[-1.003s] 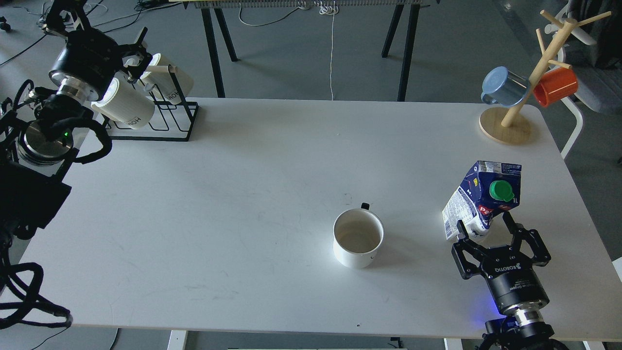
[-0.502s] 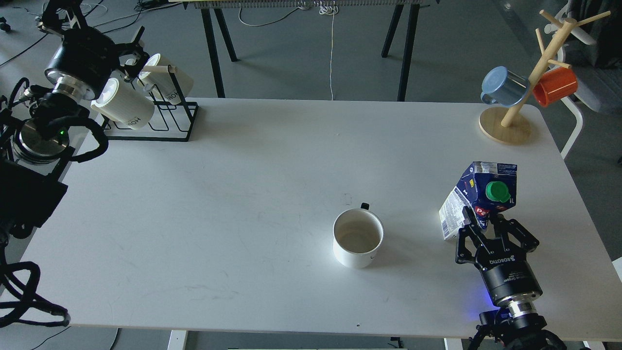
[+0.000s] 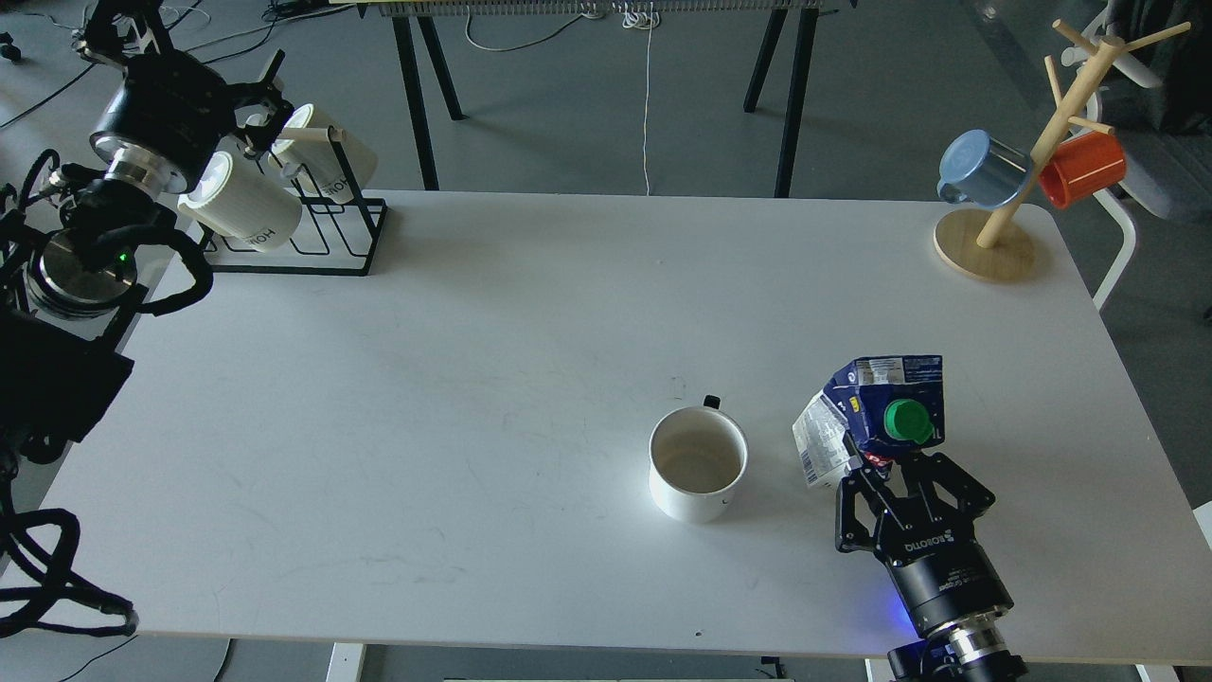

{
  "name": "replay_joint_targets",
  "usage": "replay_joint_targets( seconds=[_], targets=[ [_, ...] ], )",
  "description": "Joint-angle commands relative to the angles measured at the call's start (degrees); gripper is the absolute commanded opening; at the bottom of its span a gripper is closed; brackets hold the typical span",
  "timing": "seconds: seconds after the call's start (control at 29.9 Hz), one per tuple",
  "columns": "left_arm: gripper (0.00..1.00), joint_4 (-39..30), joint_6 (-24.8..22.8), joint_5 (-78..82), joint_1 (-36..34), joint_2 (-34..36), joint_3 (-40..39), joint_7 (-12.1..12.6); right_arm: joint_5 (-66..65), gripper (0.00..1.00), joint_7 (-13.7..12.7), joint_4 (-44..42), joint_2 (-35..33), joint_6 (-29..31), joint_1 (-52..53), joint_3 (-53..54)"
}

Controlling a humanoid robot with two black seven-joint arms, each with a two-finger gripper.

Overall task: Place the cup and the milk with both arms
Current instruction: 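Slide the milk carton with the right gripper next to the white mug, then open the right gripper and withdraw it from the carton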

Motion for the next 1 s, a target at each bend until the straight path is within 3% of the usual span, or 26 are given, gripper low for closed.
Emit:
replay_joint_targets(
  seconds=[0.0, 0.37, 0.74, 0.8, 0.94, 0.97],
  targets=[
    [0.99, 0.0, 0.0, 0.0, 0.0, -0.05, 0.0, 0.01, -0.19, 0.34, 0.1, 1.03, 0.75, 0.0, -0.11, -3.24],
    [0.99, -0.09, 0.0, 0.0, 0.79, 0.12, 0.09, -0.08, -0.98, 0.35, 0.18, 0.25, 3.03, 0.0, 0.94, -5.36],
    [0.99, -0.09, 0.0, 0.0, 0.7, 0.12, 1.23, -0.25, -1.24, 0.49, 0.18, -0.46, 3.74, 0.0, 1.03, -5.27],
    [0.99, -0.09, 0.0, 0.0, 0.7, 0.12, 1.32, -0.25, -1.24, 0.55, 0.18, -0.46, 3.74, 0.0, 1.03, -5.18],
    [0.99, -0.26, 0.0, 0.0, 0.7, 0.21, 1.32, -0.25, -1.15, 0.83, 0.18, -0.37, 3.65, 0.0, 0.5, -5.18],
    [0.99, -0.26, 0.0, 0.0, 0.7, 0.21, 1.32, -0.25, -1.15, 0.94, 0.18, -0.28, 3.65, 0.0, 0.24, -5.1]
  ],
)
